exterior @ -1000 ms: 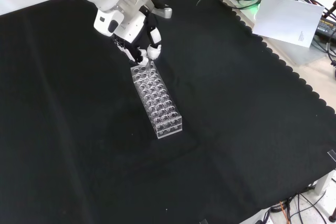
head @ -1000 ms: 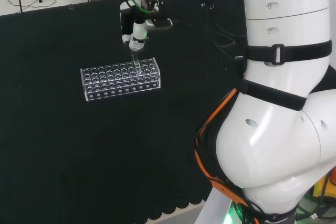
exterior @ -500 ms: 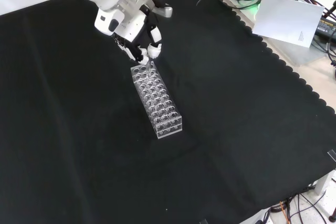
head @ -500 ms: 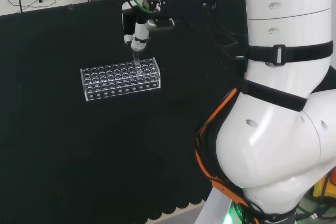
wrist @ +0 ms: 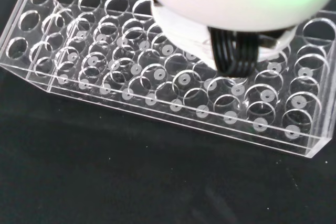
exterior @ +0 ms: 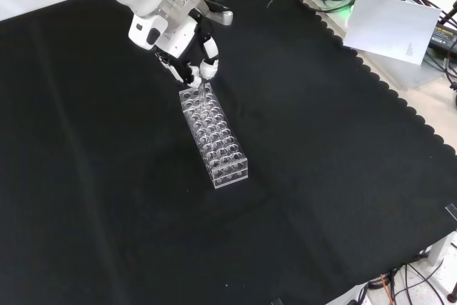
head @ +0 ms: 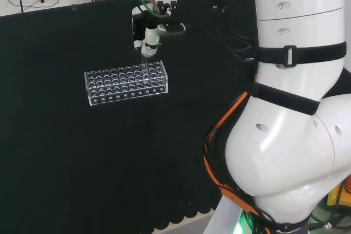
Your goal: Put the test tube back in the rack.
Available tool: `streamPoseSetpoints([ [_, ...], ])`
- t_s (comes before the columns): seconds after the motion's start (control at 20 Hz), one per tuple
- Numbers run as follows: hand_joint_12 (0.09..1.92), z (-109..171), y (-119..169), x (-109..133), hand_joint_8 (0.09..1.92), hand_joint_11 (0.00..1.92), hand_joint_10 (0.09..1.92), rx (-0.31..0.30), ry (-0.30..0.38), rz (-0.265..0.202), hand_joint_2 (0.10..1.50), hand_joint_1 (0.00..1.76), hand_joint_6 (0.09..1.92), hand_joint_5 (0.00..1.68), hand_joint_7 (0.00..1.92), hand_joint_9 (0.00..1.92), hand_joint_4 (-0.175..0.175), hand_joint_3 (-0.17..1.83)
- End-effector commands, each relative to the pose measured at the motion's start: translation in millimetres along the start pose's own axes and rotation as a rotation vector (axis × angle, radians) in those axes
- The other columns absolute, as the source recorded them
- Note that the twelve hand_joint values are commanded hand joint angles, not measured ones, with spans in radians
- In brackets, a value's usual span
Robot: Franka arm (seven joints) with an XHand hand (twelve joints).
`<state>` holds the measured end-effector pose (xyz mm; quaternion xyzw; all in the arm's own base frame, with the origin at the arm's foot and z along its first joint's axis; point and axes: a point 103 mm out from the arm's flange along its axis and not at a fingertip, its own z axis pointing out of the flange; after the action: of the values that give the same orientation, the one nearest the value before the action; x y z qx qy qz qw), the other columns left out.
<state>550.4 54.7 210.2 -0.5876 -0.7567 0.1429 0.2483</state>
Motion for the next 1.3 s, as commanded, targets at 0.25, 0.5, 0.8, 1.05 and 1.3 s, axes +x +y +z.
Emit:
streamPoseSetpoints([
  [0.25,1.04,4.2,0.7,-4.6,0.54,1.35,0.21,0.016,-0.002,-0.001,0.45,1.45,0.43,1.43,1.5,1.52,-0.175,0.87],
  [0.5,1.04,5.8,1.8,-3.8,0.54,1.35,0.21,0.03,-0.003,-0.008,0.45,1.45,0.43,1.43,1.5,1.52,-0.175,0.87],
  [0.8,1.04,20.3,18.7,15.4,0.54,1.35,0.21,0.048,-0.005,-0.011,0.45,1.45,0.43,1.43,1.5,1.52,-0.175,0.87],
  [1.05,1.04,27.4,28.6,24.6,0.54,1.35,0.21,0.061,-0.002,-0.02,0.45,1.45,0.43,1.43,1.5,1.52,-0.175,0.87],
  [1.3,1.04,29.5,20.7,13.3,0.54,1.35,0.21,0.06,0.015,-0.031,0.45,1.45,0.43,1.43,1.5,1.52,-0.175,0.87],
])
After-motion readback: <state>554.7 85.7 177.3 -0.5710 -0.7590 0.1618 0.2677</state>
